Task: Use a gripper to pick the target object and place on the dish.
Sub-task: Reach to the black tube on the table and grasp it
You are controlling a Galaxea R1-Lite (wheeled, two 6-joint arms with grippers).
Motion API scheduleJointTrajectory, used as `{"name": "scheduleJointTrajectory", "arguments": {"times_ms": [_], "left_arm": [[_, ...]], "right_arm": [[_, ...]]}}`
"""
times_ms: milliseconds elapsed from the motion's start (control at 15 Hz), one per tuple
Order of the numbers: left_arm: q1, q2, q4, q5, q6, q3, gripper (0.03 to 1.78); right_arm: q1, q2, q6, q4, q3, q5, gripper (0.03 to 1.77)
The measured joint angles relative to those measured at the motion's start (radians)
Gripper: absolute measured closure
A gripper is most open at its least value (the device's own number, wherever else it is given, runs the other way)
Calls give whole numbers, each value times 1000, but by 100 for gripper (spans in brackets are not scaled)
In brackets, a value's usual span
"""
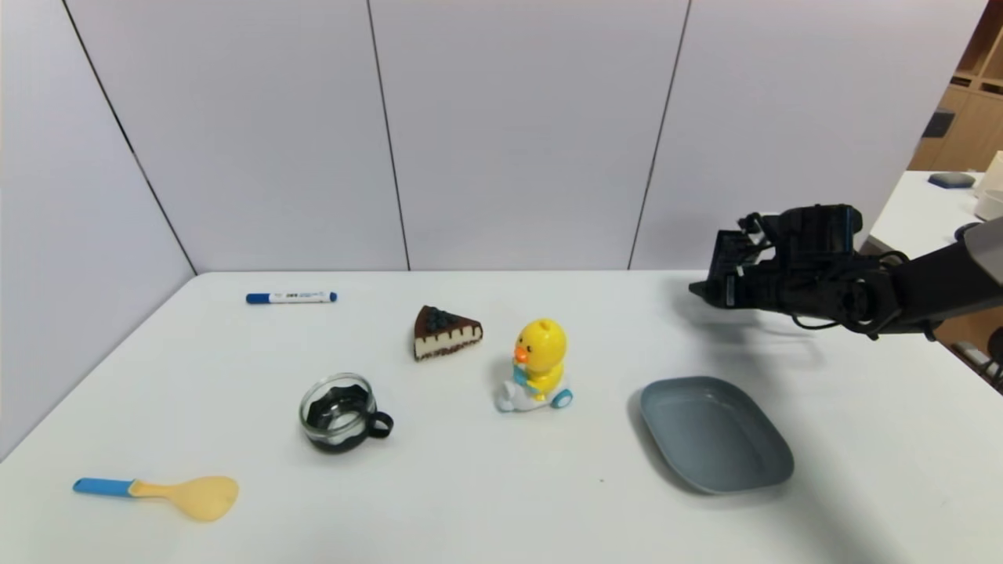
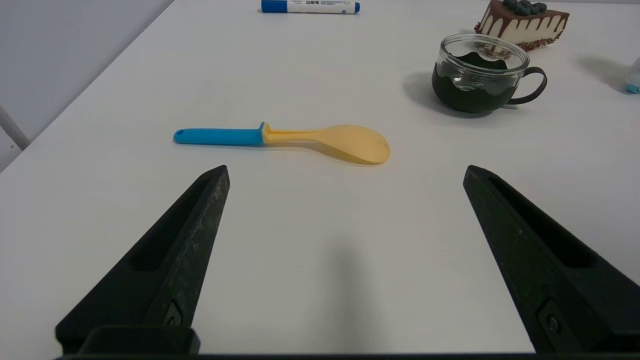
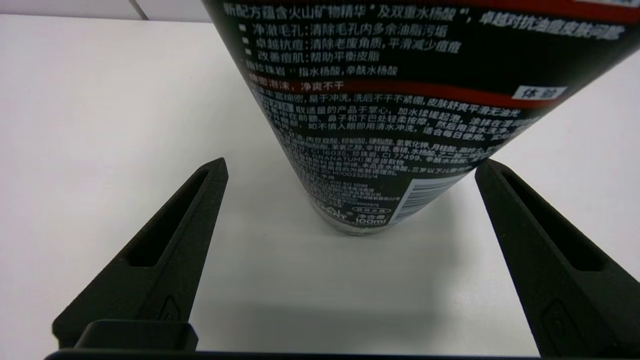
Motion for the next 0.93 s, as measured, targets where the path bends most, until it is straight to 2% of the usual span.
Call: {"name": "scheduleJointTrajectory", "arguments": {"times_ms": [867, 933], "left_arm": [[0, 0, 0, 0, 0, 0, 12], [0, 0, 0, 0, 0, 0, 12]], "right_arm": [[-2, 41, -1, -62, -7, 2, 9], [-2, 42, -1, -62, -7, 1, 23]]}}
